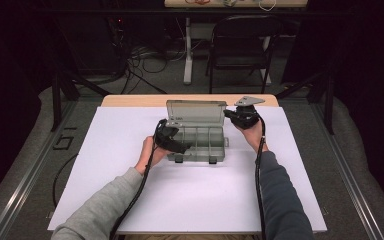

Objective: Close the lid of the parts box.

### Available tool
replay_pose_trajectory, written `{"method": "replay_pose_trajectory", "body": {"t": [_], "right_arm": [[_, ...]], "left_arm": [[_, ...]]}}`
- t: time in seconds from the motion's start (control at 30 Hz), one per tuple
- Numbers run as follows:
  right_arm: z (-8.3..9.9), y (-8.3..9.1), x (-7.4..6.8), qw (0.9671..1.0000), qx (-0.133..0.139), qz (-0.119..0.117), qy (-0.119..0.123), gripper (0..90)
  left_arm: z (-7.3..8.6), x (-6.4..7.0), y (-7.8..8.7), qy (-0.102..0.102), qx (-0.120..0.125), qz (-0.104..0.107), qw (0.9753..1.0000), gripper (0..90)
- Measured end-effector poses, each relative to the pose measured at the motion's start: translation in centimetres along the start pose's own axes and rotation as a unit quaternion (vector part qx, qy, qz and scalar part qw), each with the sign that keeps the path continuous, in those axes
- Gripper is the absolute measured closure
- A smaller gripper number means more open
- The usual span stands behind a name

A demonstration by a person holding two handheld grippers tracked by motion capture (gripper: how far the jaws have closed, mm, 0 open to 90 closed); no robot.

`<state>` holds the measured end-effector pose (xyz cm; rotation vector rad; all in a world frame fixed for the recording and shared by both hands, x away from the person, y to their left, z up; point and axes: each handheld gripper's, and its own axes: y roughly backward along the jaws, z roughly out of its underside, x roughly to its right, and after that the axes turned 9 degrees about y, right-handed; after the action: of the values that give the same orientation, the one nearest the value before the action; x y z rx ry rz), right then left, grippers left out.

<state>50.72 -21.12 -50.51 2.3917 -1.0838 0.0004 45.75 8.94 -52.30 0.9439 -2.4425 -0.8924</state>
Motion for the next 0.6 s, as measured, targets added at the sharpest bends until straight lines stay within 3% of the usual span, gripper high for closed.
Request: {"method": "replay_pose_trajectory", "body": {"t": [0.1, 0.27, 0.4, 0.47, 0.6], "right_arm": [[0.1, 0.0, 0.0, 1.0000, 0.002, -0.003, 0.000, 90.0], [0.1, -0.1, 0.0, 1.0000, 0.000, -0.004, 0.003, 90.0], [0.1, 0.0, 0.0, 1.0000, 0.001, -0.004, 0.007, 90.0], [0.1, 0.0, 0.0, 1.0000, 0.001, -0.004, 0.006, 90.0], [0.0, 0.0, -0.1, 1.0000, 0.002, -0.003, 0.008, 90.0]], "left_arm": [[-0.1, -0.3, 0.7, 0.000, 0.004, 0.005, 1.0000, 15.3], [-0.6, -1.5, 2.9, -0.008, 0.029, -0.008, 0.9995, 15.4], [-1.4, -3.4, 4.3, 0.008, 0.052, -0.026, 0.9983, 15.2], [-2.0, -4.3, 4.7, 0.022, 0.054, -0.020, 0.9981, 14.6], [-3.4, -5.5, 5.1, 0.027, 0.063, -0.025, 0.9973, 12.8]]}}
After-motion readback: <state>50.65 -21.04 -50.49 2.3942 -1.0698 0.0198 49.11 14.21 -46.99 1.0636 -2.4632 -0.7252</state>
